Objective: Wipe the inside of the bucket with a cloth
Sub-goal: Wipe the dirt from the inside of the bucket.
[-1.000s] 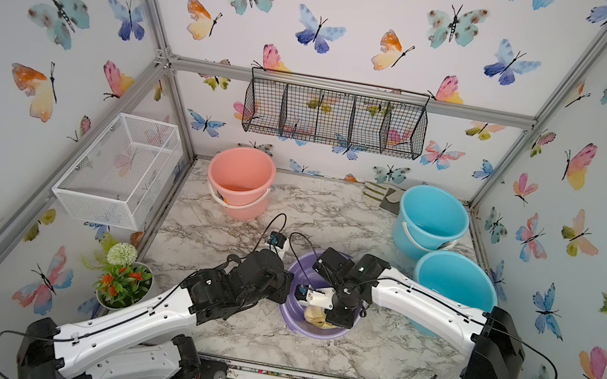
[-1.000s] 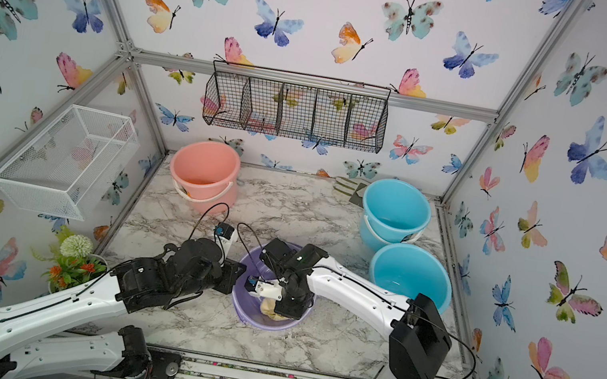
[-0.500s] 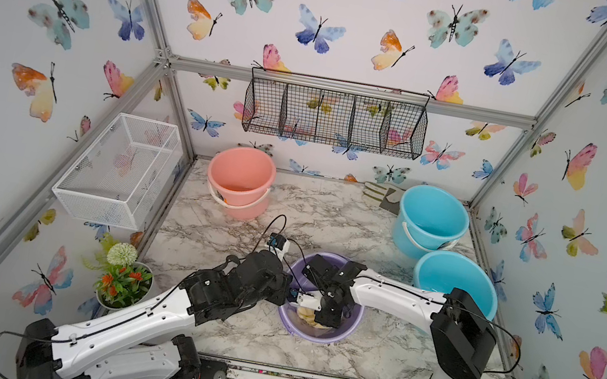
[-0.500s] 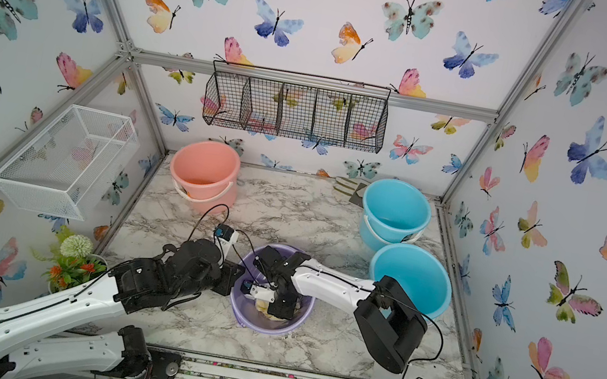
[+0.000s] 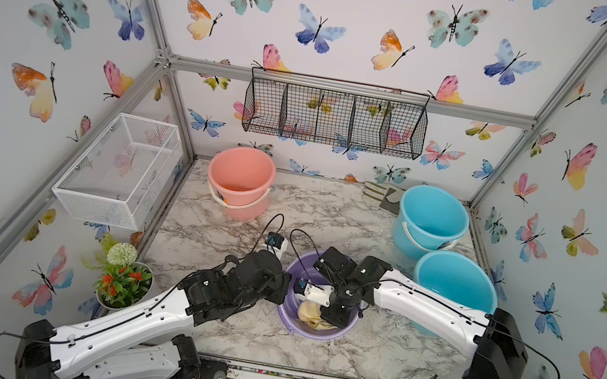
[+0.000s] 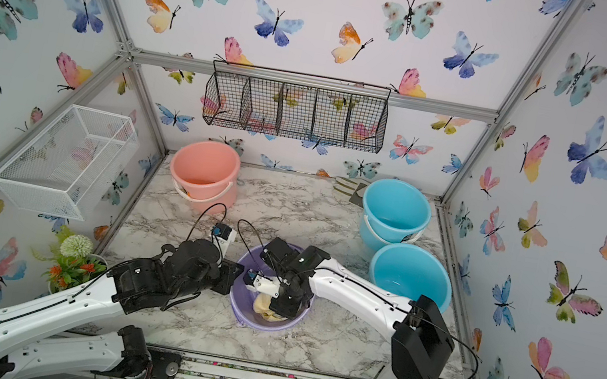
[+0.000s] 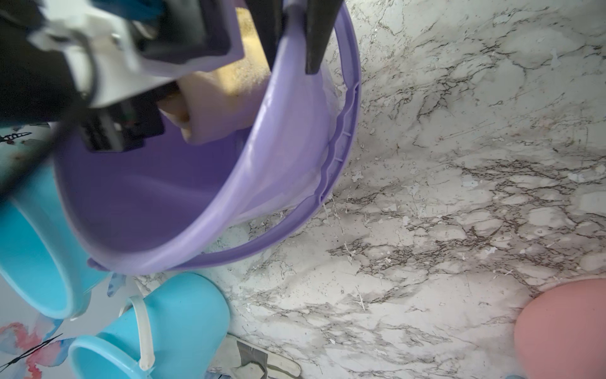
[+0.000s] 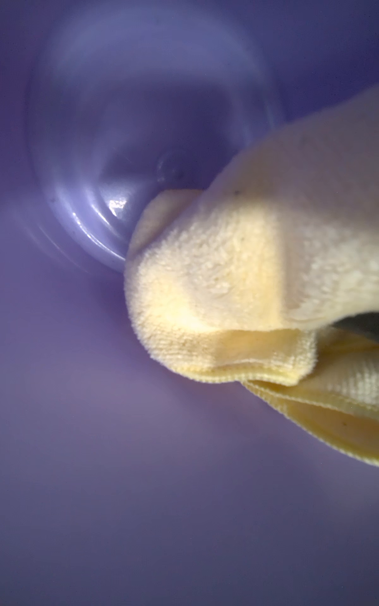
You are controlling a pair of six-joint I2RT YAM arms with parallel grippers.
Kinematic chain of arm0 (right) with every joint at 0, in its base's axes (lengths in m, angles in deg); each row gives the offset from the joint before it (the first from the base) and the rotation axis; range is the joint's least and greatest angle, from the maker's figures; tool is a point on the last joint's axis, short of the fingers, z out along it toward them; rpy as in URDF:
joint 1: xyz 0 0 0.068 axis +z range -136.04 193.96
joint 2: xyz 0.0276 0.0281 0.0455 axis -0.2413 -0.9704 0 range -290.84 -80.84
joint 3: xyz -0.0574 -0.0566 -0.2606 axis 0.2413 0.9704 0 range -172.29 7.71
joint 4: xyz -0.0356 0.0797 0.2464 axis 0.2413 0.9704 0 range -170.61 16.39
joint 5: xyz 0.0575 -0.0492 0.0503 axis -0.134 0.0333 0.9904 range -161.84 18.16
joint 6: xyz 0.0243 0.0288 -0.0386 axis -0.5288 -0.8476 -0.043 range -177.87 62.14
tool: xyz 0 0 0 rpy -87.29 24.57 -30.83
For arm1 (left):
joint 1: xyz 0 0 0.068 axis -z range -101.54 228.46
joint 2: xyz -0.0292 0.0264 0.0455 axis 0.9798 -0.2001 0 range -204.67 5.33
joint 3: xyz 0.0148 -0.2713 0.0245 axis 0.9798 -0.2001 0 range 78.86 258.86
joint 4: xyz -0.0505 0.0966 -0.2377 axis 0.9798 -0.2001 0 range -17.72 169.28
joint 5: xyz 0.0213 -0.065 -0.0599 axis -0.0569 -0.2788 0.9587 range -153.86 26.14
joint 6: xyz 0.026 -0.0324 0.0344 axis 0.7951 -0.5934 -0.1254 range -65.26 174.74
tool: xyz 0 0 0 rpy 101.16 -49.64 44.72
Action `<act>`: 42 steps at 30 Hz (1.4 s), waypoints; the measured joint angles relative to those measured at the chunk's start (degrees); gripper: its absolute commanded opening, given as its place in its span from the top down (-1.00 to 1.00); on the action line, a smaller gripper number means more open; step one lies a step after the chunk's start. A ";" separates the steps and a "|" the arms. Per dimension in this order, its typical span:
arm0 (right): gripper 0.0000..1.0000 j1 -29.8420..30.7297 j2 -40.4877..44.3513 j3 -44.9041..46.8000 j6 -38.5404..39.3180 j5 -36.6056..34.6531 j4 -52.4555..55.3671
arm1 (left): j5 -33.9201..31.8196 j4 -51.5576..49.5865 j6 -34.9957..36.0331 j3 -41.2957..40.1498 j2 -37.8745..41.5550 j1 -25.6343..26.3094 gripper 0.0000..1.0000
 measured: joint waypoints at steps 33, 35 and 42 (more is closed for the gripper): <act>0.97 -0.33 -9.07 -6.93 -36.20 9.81 -2.58 | -7.10 1.70 1.16 -1.18 1.51 -0.04 1.00; 0.97 -0.46 -10.88 -6.51 -36.72 8.92 -4.63 | -6.88 1.70 1.16 -1.25 1.51 -0.04 1.00; 0.97 -0.85 -18.27 -5.73 -38.71 5.31 -14.03 | -7.21 1.16 -0.70 -1.79 1.57 -0.83 1.00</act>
